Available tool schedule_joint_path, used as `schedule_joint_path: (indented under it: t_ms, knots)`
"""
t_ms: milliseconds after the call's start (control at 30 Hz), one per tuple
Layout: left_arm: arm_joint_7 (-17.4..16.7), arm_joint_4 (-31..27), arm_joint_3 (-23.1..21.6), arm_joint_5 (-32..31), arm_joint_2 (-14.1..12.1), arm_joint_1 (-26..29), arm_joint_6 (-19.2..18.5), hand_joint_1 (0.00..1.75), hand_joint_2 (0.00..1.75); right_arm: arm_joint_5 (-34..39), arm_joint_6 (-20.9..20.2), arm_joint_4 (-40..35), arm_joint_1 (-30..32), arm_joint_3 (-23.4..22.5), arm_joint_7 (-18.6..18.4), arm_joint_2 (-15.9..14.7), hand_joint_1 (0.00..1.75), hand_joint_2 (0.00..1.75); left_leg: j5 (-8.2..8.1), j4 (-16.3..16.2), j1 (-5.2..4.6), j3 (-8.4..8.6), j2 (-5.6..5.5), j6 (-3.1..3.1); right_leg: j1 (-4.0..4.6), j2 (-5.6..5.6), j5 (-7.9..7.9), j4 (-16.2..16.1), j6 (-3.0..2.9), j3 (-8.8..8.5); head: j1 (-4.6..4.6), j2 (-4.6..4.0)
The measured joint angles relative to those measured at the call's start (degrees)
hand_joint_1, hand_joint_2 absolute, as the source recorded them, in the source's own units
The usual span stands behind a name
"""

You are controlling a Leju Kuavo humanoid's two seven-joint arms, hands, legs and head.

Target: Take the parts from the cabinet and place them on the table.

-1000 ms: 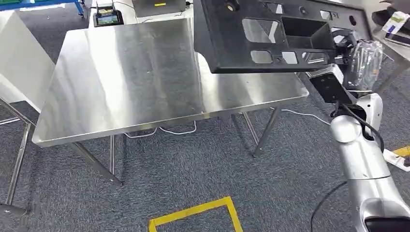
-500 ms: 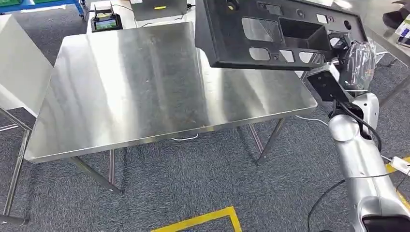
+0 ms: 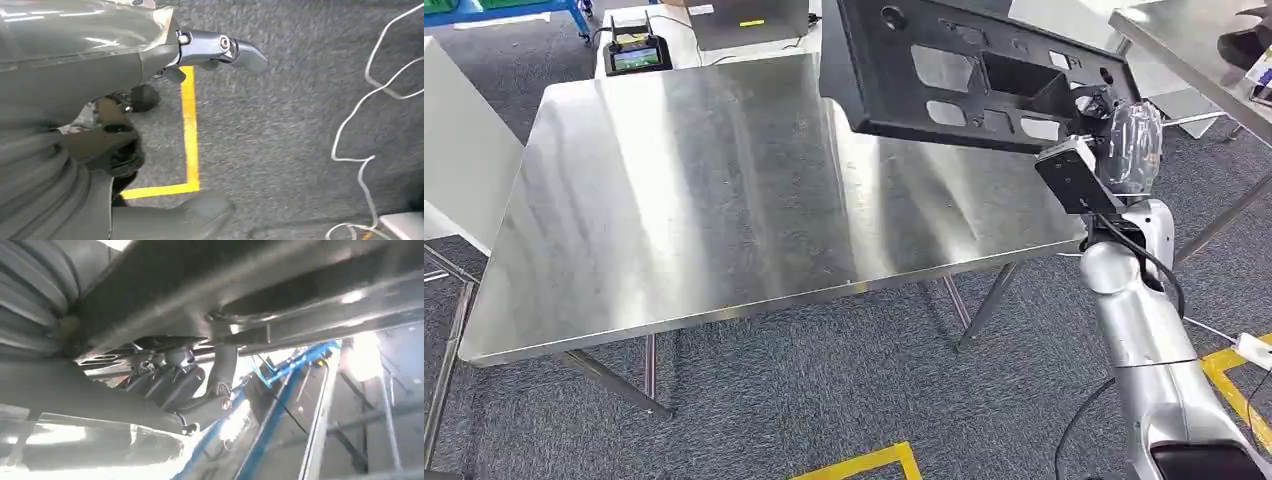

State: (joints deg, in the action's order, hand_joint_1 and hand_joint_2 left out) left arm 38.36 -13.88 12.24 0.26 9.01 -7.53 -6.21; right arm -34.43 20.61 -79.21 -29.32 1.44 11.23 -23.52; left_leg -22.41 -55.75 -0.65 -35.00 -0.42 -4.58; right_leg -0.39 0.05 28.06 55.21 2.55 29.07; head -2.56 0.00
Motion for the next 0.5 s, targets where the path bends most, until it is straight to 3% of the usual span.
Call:
schedule_joint_path:
  t_ms: [33, 67, 133, 167, 200, 233, 300, 333, 367, 400, 467, 500]
  knots:
    - [0.54, -0.02, 0.31, 0.57, 0.02, 0.02, -0.67, 0.0, 1.75, -1.11, -0.15, 1.23, -0.4, -0.07, 0.02, 0.37, 1.75, 1.75, 0.35, 1.0, 0.07, 0.83, -0.01, -0.03, -0.56, -0.21, 0.52, 1.26, -0.05, 0.48, -0.07, 0.0]
    - [0.9, -0.02, 0.61, 1.12, -0.04, -0.14, -1.29, 0.0, 1.75, -1.57, -0.55, 2.93, -1.47, -0.07, 0.18, 0.72, 1.75, 1.75, 0.38, 1.36, 0.19, 1.23, 0.19, -0.31, -0.4, -0.13, 1.77, 4.31, -0.44, 1.97, -0.13, 0.0]
    - [1.4, -0.13, 1.66, 2.65, -0.07, -0.29, -3.7, 0.0, 1.75, -2.34, -0.98, 9.02, -3.93, 0.04, 1.23, 2.45, 1.75, 1.75, -0.01, 1.3, 0.11, 1.34, 0.19, -0.52, -0.59, -0.11, 4.82, 13.88, -0.64, 7.89, -0.18, 0.0]
    - [1.48, -0.39, 2.36, 3.37, -0.04, -0.22, -4.94, 0.0, 1.75, -2.93, -0.74, 12.75, -4.93, 0.11, 1.9, 3.39, 1.75, 1.75, -0.18, 1.25, 0.06, 1.33, 0.17, -0.56, -0.66, -0.11, 5.41, 17.35, -0.37, 10.46, -0.18, 0.0]
    - [1.57, -0.57, 2.91, 3.61, -0.04, -0.15, -5.42, 0.0, 1.75, -3.28, -0.28, 15.77, -5.69, 0.2, 2.47, 4.11, 1.75, 1.75, -0.31, 1.18, 0.06, 1.36, 0.08, -0.49, -0.68, -0.11, 4.87, 18.01, 0.06, 11.5, -0.26, 0.0]
    - [1.57, -0.81, 3.3, 3.84, -0.02, -0.02, -5.72, 0.0, 1.75, -3.67, 0.26, 18.74, -6.42, 0.35, 3.14, 4.89, 1.75, 1.75, -0.51, 1.0, 0.07, 1.42, -0.1, -0.35, -0.8, -0.12, 3.15, 15.94, 0.74, 11.16, -0.28, 0.0]
    - [1.59, -1.09, 3.98, 3.91, -0.02, 0.03, -5.99, 0.0, 1.75, -3.91, 0.77, 22.41, -7.84, 0.77, 3.85, 5.9, 1.75, 1.75, -1.37, -0.09, 0.25, 1.46, -0.51, 0.14, -1.33, -0.15, -2.43, 5.51, 2.25, 7.07, -0.26, 0.0]
    - [1.62, -1.29, 4.22, 3.91, -0.07, 0.05, -5.99, 0.0, 1.75, -3.89, 0.94, 24.27, -8.42, 0.96, 4.09, 6.38, 1.75, 1.75, -2.01, -0.94, 0.16, 1.14, -0.74, 0.61, -1.58, -0.36, -3.76, 1.49, 2.42, 5.63, -0.33, 0.0]
    - [1.68, -1.31, 4.46, 3.91, -0.07, 0.05, -6.01, 0.0, 1.75, -3.78, 1.12, 25.85, -9.09, 1.09, 4.11, 6.82, 1.75, 1.75, -2.3, -1.44, -0.26, 0.71, -0.89, 1.0, -0.86, -0.14, -3.57, 2.25, 1.67, 5.01, -0.39, 0.0]
    - [1.72, -1.33, 4.59, 3.89, -0.07, 0.2, -6.01, 0.0, 1.75, -3.69, 1.14, 26.67, -9.47, 1.14, 4.11, 7.08, 1.75, 1.75, -2.39, -1.8, -0.27, 0.48, -1.06, 1.11, -0.91, -0.01, -3.53, 2.12, 0.78, 5.44, -0.37, 0.02]
    - [1.79, -1.79, 4.89, 3.39, -0.09, 0.66, -5.9, 0.0, 1.75, -4.56, 1.33, 28.52, -9.98, 1.29, 3.35, 7.89, 1.75, 1.75, -2.52, -1.88, -0.16, 0.34, -1.05, 1.27, -0.93, -0.02, -3.26, 2.36, 0.27, 5.59, -0.28, 0.02]
    - [1.81, -2.21, 5.03, 2.95, -0.2, 0.8, -5.88, 0.0, 1.75, -5.46, 1.64, 29.66, -10.64, 1.44, 2.77, 8.35, 1.75, 1.75, -2.9, -2.12, -0.05, 0.21, -1.02, 1.49, -1.54, 0.0, -3.31, 2.27, -0.18, 5.45, -0.26, 0.02]
